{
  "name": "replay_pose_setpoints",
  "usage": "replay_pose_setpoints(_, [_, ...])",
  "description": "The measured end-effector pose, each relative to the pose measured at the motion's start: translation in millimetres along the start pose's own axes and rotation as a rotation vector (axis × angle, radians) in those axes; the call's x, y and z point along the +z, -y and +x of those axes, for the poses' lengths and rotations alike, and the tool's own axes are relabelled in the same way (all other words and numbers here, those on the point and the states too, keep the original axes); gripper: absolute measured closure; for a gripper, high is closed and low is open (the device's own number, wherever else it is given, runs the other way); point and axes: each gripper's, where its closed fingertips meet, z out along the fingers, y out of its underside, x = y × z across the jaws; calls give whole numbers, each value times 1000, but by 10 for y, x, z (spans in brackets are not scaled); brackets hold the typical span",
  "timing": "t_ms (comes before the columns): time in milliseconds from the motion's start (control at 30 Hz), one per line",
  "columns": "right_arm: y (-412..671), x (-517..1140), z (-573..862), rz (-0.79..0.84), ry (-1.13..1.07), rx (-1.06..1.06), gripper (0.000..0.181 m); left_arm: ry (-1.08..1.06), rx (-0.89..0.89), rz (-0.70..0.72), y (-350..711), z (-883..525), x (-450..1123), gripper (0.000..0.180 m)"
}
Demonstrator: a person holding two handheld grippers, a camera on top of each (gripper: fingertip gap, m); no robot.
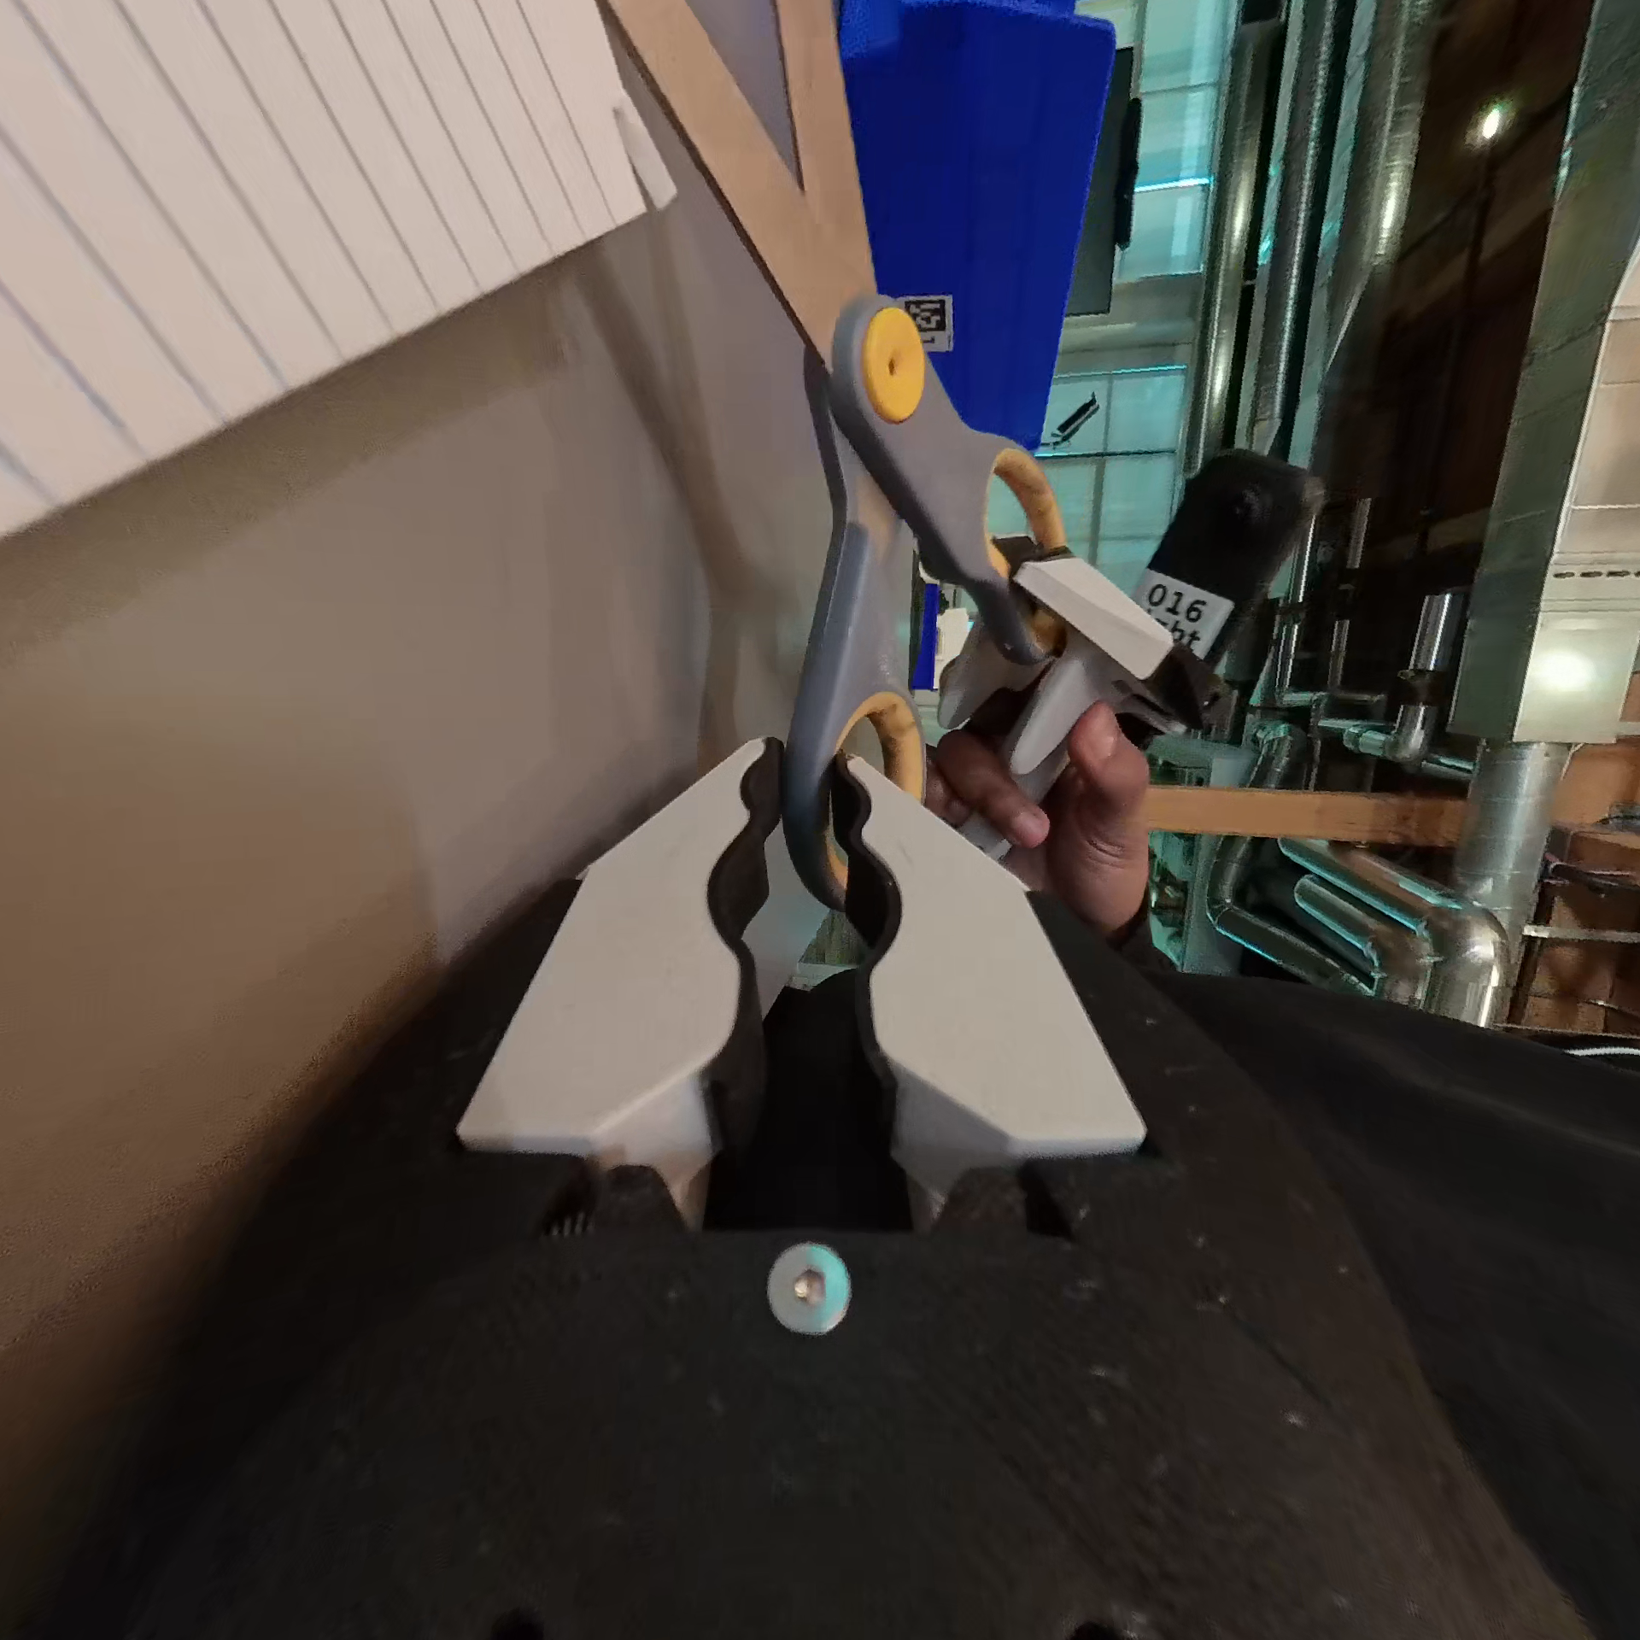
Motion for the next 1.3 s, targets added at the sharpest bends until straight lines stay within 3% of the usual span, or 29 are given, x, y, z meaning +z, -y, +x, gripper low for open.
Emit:
replay_pose_setpoints(433, [65, 280, 42, 35, 135, 119, 172, -4, 36, 104, 267, -7, -218, 173])
replay_pose_setpoints(1300, [-131, 469, 27, -126, 288, 265, 172, 48, 27, 58, 330, -175, -334, 173])
